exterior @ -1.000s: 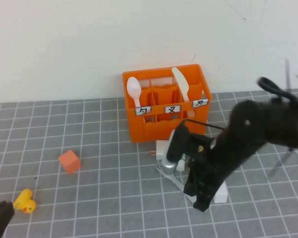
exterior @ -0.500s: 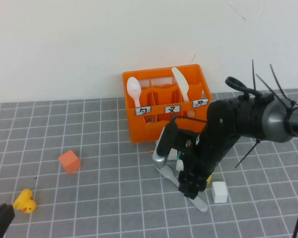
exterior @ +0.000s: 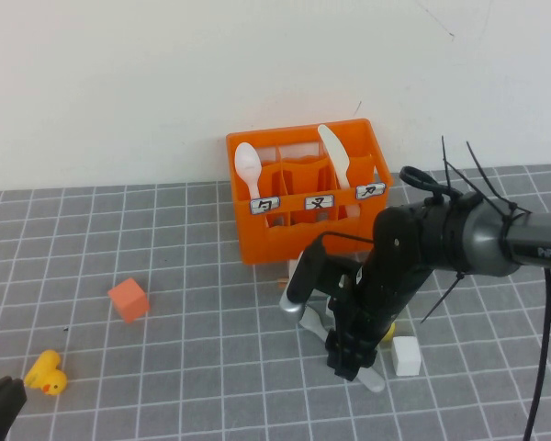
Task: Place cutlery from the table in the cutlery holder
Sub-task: Pick up the fork
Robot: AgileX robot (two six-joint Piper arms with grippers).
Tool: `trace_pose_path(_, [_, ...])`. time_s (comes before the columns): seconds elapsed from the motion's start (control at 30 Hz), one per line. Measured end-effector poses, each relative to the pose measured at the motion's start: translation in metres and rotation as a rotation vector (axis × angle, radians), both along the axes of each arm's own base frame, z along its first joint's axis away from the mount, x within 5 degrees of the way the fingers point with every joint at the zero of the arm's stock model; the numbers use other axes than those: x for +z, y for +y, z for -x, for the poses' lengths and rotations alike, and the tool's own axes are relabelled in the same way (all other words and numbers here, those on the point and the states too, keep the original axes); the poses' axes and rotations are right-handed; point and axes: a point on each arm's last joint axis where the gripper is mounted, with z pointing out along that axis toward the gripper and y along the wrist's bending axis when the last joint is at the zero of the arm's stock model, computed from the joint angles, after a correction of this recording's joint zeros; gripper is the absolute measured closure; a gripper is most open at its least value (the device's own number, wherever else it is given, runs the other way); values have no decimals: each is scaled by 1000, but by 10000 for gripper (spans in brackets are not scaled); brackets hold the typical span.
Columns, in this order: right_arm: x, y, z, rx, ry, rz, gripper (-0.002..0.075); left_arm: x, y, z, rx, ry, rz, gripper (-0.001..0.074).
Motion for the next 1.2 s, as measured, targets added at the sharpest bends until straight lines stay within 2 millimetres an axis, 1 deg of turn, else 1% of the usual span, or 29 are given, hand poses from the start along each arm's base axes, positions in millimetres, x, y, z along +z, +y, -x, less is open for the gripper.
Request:
trace_pose_path(0.13, [-6,0,0,10,13,16,318,0,0,0,0,-1,-1,735])
trace_pose_path(0.27, [-6,1,1,34,-1,37,308,0,0,0,0,-1,-4,735])
trace_pose_path(0.33, [-6,0,1,39,-5,43,268,0,0,0,1,-3,-8,735])
trace_pose_path(0.47, [-6,0,1,44,-5,50,162,0,0,0,1,-5,-13,735])
trace_pose_path(0.6, [-6,-1,1,62,5,58,132,0,0,0,2,-5,-12,735])
trace_pose_path(0.67, [-5,0,2,96,5,62,135,0,0,0,2,-5,-11,735])
trace_pose_path(0.77, [-5,0,2,139,6,62,161,0,1,0,2,-5,-12,735])
trace_pose_path(1.03, [-6,-1,3,167,9,64,303,1,0,-1,0,-18,-7,735])
trace_pose_path(1.13, [-6,-1,2,166,5,63,309,1,0,-1,0,-21,-8,735])
trace_pose_path(1.2, [-6,0,2,165,0,61,299,1,0,-1,0,-21,-8,735])
